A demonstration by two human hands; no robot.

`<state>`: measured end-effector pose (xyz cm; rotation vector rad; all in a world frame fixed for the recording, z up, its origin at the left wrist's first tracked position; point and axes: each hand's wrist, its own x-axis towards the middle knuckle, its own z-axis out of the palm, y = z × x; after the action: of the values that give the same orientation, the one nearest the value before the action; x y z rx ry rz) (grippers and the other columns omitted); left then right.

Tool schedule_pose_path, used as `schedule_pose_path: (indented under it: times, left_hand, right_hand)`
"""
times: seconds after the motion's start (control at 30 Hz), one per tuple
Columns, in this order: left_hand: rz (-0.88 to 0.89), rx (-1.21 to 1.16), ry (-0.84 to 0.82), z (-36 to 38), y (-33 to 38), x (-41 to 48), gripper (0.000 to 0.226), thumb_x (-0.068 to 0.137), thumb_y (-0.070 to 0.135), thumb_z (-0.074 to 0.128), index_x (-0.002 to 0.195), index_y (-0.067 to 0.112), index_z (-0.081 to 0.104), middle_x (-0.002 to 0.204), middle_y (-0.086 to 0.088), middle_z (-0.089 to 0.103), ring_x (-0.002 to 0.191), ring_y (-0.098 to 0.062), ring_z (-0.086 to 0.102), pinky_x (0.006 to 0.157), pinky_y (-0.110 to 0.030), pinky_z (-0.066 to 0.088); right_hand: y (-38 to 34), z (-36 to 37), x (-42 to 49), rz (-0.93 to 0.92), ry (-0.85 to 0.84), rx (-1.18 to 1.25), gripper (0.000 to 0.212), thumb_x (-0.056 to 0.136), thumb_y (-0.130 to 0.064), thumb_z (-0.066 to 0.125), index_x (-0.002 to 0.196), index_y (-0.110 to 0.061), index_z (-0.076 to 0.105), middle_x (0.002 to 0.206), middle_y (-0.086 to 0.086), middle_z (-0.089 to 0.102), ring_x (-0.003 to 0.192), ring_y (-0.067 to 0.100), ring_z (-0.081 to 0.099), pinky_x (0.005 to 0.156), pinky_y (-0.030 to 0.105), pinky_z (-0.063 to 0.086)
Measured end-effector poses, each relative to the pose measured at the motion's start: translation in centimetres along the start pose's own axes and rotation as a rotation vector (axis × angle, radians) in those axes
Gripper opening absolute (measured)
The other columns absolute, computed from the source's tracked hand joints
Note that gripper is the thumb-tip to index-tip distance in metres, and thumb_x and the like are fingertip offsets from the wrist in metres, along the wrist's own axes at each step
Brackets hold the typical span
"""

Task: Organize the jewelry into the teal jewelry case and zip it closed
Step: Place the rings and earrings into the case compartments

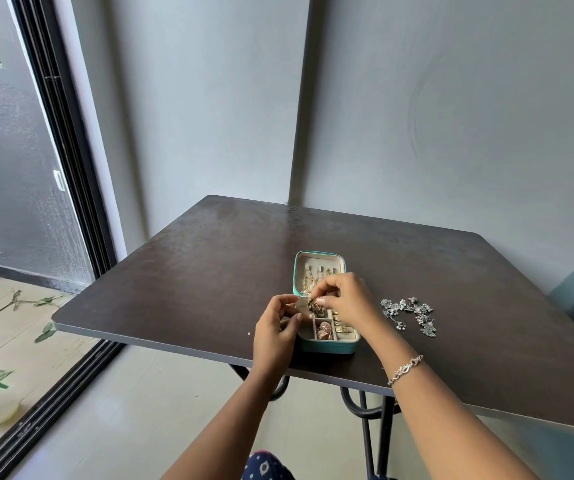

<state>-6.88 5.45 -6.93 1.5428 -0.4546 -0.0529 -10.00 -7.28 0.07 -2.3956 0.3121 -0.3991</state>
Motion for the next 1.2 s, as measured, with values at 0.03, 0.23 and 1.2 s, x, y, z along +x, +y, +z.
schedule_pose_path:
  times: [0.03, 0.23, 1.2]
  left_hand:
    - [-0.005, 0.009, 0.002, 0.0, 0.0, 0.0, 0.026, 0.088, 0.004, 0.057, 0.097, 0.029, 0.054, 0.1, 0.0, 0.067, 0.088, -0.015, 0.065, 0.065, -0.018, 0.05]
    - [-0.014, 0.02, -0.002, -0.1, 0.0, -0.1, 0.028, 0.087, 0.003, 0.056, 0.098, 0.029, 0.054, 0.103, 0.001, 0.066, 0.091, -0.014, 0.065, 0.069, -0.024, 0.054]
    - [0.023, 0.033, -0.018, 0.0, 0.3, -0.3, 0.036, 0.087, -0.002, 0.054, 0.094, 0.033, 0.053, 0.102, 0.004, 0.065, 0.1, -0.01, 0.06, 0.075, -0.018, 0.052]
  right_hand:
    - [0.1, -0.3, 0.2, 0.002, 0.026, -0.014, 0.012, 0.077, -0.001, 0.067, 0.078, -0.013, 0.071, 0.071, -0.007, 0.063, 0.062, 0.001, 0.054, 0.058, 0.007, 0.038]
    - [0.6, -0.8, 0.6, -0.024, 0.037, -0.123, 0.017, 0.077, 0.004, 0.063, 0.076, -0.011, 0.07, 0.086, 0.002, 0.07, 0.075, 0.009, 0.06, 0.073, 0.022, 0.049]
    - [3.1, 1.2, 1.4, -0.146, 0.04, -0.218, 0.016, 0.076, 0.004, 0.063, 0.082, -0.01, 0.067, 0.084, -0.006, 0.056, 0.062, -0.003, 0.044, 0.054, 0.003, 0.031]
